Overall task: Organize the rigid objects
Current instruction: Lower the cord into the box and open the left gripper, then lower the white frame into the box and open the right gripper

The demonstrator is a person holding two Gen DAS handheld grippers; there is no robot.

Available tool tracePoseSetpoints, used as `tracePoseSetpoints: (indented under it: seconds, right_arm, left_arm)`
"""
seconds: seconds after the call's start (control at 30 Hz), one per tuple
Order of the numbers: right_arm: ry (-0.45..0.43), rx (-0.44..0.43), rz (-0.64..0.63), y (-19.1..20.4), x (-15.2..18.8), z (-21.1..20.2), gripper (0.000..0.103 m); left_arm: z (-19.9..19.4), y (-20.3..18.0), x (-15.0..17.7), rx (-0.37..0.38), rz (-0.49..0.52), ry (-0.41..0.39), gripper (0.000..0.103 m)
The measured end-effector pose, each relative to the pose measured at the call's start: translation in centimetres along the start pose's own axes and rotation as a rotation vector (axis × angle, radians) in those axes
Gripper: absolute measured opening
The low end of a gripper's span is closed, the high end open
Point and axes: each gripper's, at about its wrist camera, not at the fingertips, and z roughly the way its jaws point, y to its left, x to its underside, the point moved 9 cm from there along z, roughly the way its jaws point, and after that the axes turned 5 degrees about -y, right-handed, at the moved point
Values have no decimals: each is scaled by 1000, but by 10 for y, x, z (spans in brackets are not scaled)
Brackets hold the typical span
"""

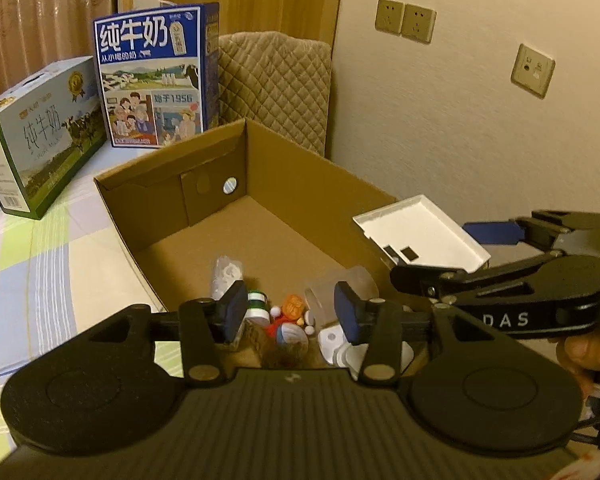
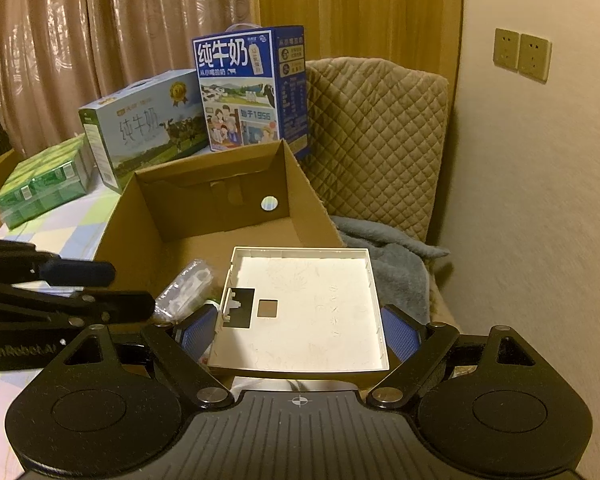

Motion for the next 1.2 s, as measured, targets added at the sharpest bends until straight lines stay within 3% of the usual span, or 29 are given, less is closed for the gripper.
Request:
tracePoseSetpoints:
  seconds: [0.47, 1.2]
  right_arm:
    - [-2, -15, -9, 14, -2, -4, 84]
    - [-6, -35, -40, 36, -12, -6, 84]
  left_arm:
    - [-25, 29, 6, -62, -30, -13, 42]
    - [-40, 29, 7, -56, -33, -21, 42]
